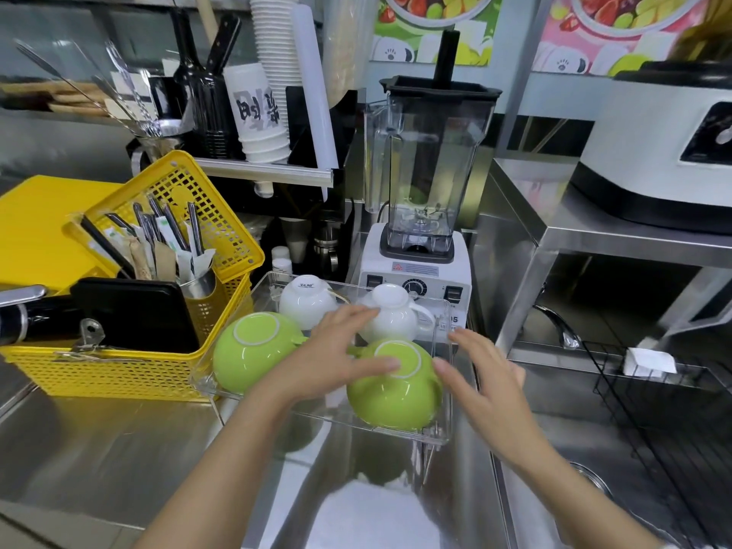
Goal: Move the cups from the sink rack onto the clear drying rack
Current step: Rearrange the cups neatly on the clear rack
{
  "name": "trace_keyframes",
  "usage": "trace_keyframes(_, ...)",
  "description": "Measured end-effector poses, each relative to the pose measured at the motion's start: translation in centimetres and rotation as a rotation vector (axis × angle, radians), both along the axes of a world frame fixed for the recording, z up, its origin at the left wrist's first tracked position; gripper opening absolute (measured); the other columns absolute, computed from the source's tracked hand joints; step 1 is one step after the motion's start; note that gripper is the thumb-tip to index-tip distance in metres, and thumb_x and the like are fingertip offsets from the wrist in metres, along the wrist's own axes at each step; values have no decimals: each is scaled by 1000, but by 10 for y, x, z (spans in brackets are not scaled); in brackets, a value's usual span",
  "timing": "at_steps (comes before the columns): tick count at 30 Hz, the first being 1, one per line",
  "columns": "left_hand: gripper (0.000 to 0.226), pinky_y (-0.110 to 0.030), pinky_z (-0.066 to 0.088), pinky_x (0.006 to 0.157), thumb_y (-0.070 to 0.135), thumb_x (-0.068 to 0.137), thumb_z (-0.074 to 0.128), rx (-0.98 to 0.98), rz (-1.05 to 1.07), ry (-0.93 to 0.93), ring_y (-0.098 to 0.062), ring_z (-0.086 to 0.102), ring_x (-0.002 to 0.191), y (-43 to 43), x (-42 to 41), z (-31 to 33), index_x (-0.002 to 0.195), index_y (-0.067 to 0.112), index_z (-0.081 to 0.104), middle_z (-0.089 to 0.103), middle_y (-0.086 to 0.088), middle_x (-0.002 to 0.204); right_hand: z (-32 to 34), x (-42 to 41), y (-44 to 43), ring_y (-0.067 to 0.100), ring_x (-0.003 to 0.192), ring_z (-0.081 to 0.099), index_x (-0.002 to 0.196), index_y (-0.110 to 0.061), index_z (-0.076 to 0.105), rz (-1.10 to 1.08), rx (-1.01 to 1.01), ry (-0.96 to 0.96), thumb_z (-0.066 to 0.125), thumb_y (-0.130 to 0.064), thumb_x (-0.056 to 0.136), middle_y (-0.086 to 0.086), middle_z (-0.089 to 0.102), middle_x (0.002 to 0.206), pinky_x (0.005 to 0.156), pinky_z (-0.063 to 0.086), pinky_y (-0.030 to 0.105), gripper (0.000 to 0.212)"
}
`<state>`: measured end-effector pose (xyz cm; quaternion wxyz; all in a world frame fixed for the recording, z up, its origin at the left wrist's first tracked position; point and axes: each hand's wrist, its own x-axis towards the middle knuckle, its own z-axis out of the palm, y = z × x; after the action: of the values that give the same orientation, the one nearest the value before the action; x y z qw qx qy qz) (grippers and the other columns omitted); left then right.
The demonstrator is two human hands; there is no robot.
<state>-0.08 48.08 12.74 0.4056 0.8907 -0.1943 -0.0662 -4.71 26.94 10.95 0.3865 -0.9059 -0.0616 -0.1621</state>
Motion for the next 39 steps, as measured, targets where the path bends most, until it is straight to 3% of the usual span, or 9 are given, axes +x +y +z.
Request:
trace_keyframes(4, 70, -40, 22, 114, 67, 72, 48, -211, 69, -104, -9, 29, 135, 0, 11, 10, 133, 33, 43, 39, 10, 141, 5, 26, -9, 15, 125, 45, 120, -23, 57, 7, 16, 42, 49, -32, 91, -10, 56, 123, 110, 25, 43, 31)
trace_keyframes(7, 61, -36, 4, 116, 56, 82, 35, -73, 37, -122, 1, 11, 138, -5, 22, 10, 136, 30, 39, 29, 14, 150, 8, 40, -11, 13, 129, 40, 123, -24, 54, 12, -86, 87, 40, -31, 95, -8, 53, 134, 99, 18, 31, 32)
trace_keyframes(10, 61, -35, -2, 113, 58, 85, 28, 79, 34, -129, -2, 4, 141, -11, 31, 5, 139, 30, 36, 23, 16, 152, 10, 55, -10, 14, 125, 43, 121, -23, 57, 3, -196, 77, 39, -31, 96, -5, 57, 133, 85, 17, 18, 32)
trace_keyframes(13, 66, -36, -5, 113, 62, 83, 22, 170, 50, -163, -4, 1, 142, -16, 35, 1, 138, 30, 37, 25, 16, 152, 6, 64, -8, 6, 133, 32, 124, -37, 50, -9, -298, 131, 36, -42, 94, -17, 45, 141, 76, 10, 24, 33)
trace_keyframes(19, 72, -42, -7, 114, 69, 78, 22, 237, 71, -245, -3, 5, 141, -17, 38, -2, 133, 30, 44, 35, 15, 148, 7, 65, -7, 6, 139, 21, 128, -36, 40, 17, -543, 111, 29, -43, 95, -17, 34, 148, 103, 15, 42, 35)
trace_keyframes(23, 86, -42, -10, 114, 80, 67, 16, 249, 60, -280, -1, 3, 141, -15, 38, -2, 134, 32, 43, 33, 17, 148, 6, 66, -7, 6, 138, 22, 129, -37, 40, 16, -517, 99, 32, -45, 94, -16, 33, 148, 102, 15, 39, 37)
trace_keyframes(29, 86, -36, -5, 113, 76, 66, 16, 80, 286, -345, -4, 11, 141, 20, 44, 12, 135, 31, 41, 33, 14, 149, 18, 73, -2, 10, 121, 45, 122, -31, 51, 108, -372, -55, 39, -34, 95, -10, 55, 131, 76, 13, 24, 30)
trace_keyframes(34, 85, -40, -7, 113, 77, 71, 23, 296, 360, -254, -7, 6, 142, 54, 48, 12, 140, 28, 34, 26, 10, 153, 33, 91, 21, 14, 119, 45, 120, -26, 53, 312, -489, -59, 38, -19, 95, -9, 59, 126, 84, 18, 32, 30)
trace_keyframes(39, 67, -44, -6, 113, 66, 85, 35, 526, 317, -243, -11, 5, 143, 55, 46, 10, 139, 27, 34, 26, 10, 153, 44, 112, 50, 16, 105, 48, 90, -16, 55, 378, -674, -124, 34, -14, 91, -9, 58, 94, 75, 17, 36, 20)
